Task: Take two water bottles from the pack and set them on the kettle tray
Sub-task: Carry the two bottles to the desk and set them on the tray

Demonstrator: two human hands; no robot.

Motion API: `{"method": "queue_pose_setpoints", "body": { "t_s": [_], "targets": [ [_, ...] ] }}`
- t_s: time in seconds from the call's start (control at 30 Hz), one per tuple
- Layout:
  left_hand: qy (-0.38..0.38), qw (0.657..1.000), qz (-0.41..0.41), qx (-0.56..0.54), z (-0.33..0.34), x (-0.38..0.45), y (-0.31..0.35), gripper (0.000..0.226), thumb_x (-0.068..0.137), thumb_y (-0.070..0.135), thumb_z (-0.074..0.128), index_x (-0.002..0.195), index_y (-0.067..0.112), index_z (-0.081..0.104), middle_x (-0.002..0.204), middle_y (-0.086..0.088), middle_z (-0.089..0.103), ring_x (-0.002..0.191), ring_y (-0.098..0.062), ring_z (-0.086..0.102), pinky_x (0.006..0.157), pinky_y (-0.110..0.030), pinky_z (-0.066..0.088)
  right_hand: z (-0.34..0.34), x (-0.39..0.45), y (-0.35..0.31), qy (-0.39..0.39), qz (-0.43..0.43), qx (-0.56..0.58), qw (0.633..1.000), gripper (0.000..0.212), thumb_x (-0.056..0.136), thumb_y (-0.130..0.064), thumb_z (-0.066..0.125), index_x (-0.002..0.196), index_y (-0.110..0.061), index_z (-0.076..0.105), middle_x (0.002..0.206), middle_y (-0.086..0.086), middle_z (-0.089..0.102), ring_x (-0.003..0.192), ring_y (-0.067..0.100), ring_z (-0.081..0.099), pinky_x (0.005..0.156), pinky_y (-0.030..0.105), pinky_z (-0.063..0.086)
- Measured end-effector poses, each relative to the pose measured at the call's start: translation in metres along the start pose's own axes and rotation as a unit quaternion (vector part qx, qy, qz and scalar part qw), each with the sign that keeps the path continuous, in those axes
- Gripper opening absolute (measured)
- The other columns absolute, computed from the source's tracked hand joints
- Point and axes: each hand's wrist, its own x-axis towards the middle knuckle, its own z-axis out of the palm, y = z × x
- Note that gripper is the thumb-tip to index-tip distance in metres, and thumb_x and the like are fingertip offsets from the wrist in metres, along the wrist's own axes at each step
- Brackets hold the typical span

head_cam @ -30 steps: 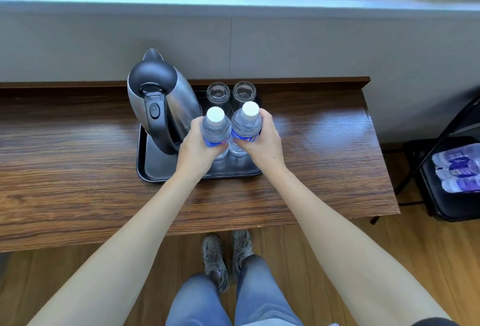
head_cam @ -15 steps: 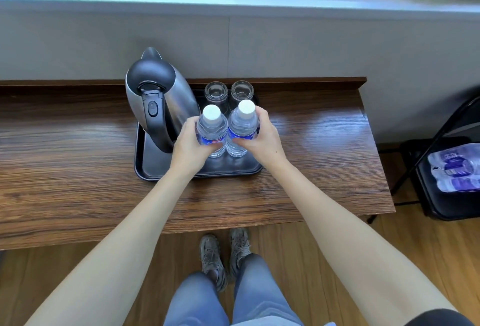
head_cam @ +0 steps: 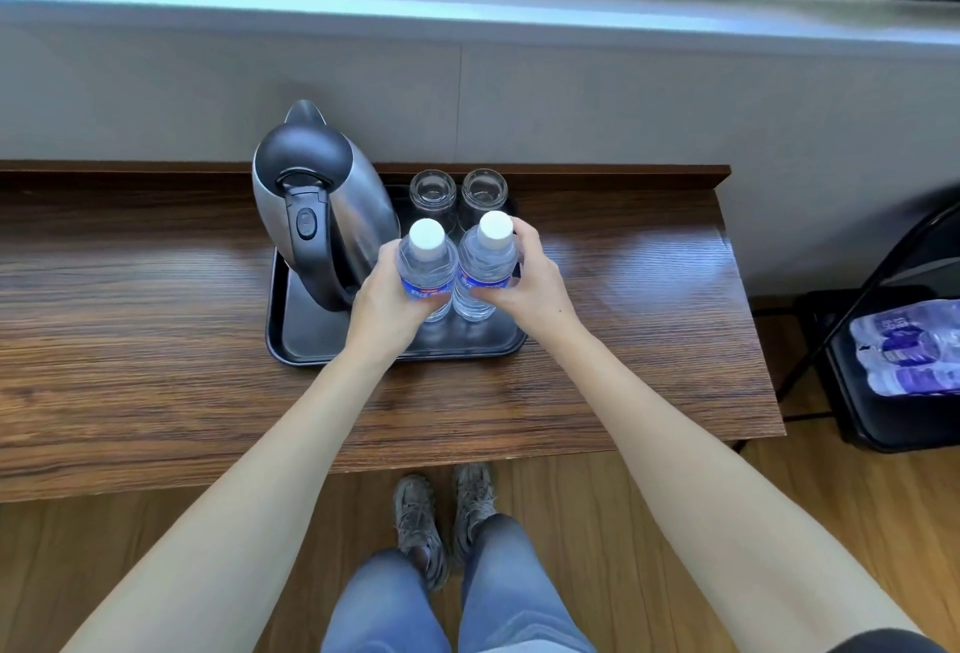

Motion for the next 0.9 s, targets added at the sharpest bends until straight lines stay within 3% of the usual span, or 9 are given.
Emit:
{"method": "queue_pose_setpoints", "body": {
  "t_s": [0.1, 0.2, 0.3, 0.47, 0.7, 0.8, 0.9],
  "targets": [
    [0.001, 1.0, -0.008, -0.005, 0.001, 0.001, 0.0, 0.072, 0.059, 0.043, 0.073, 0.124, 0.031, 0.044, 0.115, 0.003, 0.065, 0.106, -0.023, 0.061, 0.094, -0.044, 0.048, -0.002, 0.001, -0.001, -0.022, -0.003, -0.029, 0.999, 0.095, 0.067, -0.029, 0.08, 0.145, -0.03, 0.025, 0.136, -0.006, 0.055, 0.123, 0.017, 0.052, 0.103, 0.044, 0.045],
    [0.0, 1.0, -0.013, -0.018, 0.001, 0.001, 0.0, 0.07, 0.059, 0.043, 0.074, 0.122, 0.035, 0.044, 0.115, 0.006, 0.065, 0.107, -0.021, 0.061, 0.095, -0.043, 0.048, 0.006, 0.001, -0.003, 0.004, 0.003, -0.027, 1.0, 0.101, 0.062, -0.035, 0.082, 0.145, -0.027, 0.025, 0.14, -0.004, 0.051, 0.127, 0.017, 0.05, 0.103, 0.043, 0.044],
    [0.001, 1.0, -0.015, -0.027, 0.0, 0.0, -0.001, 0.066, 0.063, 0.039, 0.076, 0.121, 0.037, 0.044, 0.112, 0.009, 0.064, 0.105, -0.019, 0.061, 0.093, -0.04, 0.049, 0.007, 0.002, 0.0, 0.016, 0.025, 0.005, 1.0, 0.099, 0.066, -0.027, 0.084, 0.146, -0.022, 0.026, 0.134, -0.001, 0.057, 0.123, 0.018, 0.052, 0.103, 0.041, 0.044],
    [0.001, 0.999, -0.018, -0.03, 0.001, 0.001, 0.0, 0.065, 0.064, 0.035, 0.076, 0.12, 0.04, 0.044, 0.112, 0.01, 0.063, 0.106, -0.017, 0.06, 0.093, -0.037, 0.048, -0.003, 0.001, 0.003, -0.038, 0.024, 0.015, 0.999, 0.101, 0.068, -0.019, 0.082, 0.149, -0.022, 0.022, 0.137, -0.002, 0.054, 0.12, 0.01, 0.05, 0.102, 0.032, 0.041],
    [0.006, 0.999, -0.017, -0.03, 0.002, -0.001, -0.002, 0.065, 0.068, 0.03, 0.079, 0.123, 0.034, 0.045, 0.116, 0.007, 0.063, 0.107, -0.018, 0.059, 0.094, -0.038, 0.048, 0.021, -0.008, 0.004, 0.073, 0.025, 0.008, 0.997, 0.093, 0.061, -0.035, 0.085, 0.139, -0.023, 0.035, 0.138, -0.002, 0.048, 0.121, 0.014, 0.051, 0.101, 0.042, 0.047],
    [0.005, 1.0, -0.012, -0.024, 0.001, 0.0, 0.001, 0.065, 0.07, 0.027, 0.079, 0.126, 0.029, 0.045, 0.115, 0.008, 0.061, 0.106, -0.017, 0.058, 0.087, -0.031, 0.044, 0.015, -0.006, 0.006, 0.057, 0.019, 0.008, 0.998, 0.089, 0.065, -0.033, 0.083, 0.139, -0.023, 0.035, 0.135, -0.004, 0.054, 0.12, 0.012, 0.052, 0.1, 0.042, 0.047],
    [0.006, 1.0, -0.012, -0.023, 0.003, 0.0, 0.002, 0.066, 0.069, 0.031, 0.078, 0.126, 0.032, 0.044, 0.116, 0.007, 0.062, 0.107, -0.017, 0.058, 0.091, -0.034, 0.045, 0.009, -0.005, 0.007, 0.048, 0.006, -0.004, 0.999, 0.084, 0.068, -0.028, 0.082, 0.138, -0.023, 0.036, 0.134, -0.005, 0.055, 0.12, 0.012, 0.052, 0.101, 0.042, 0.047]
  ]
}}
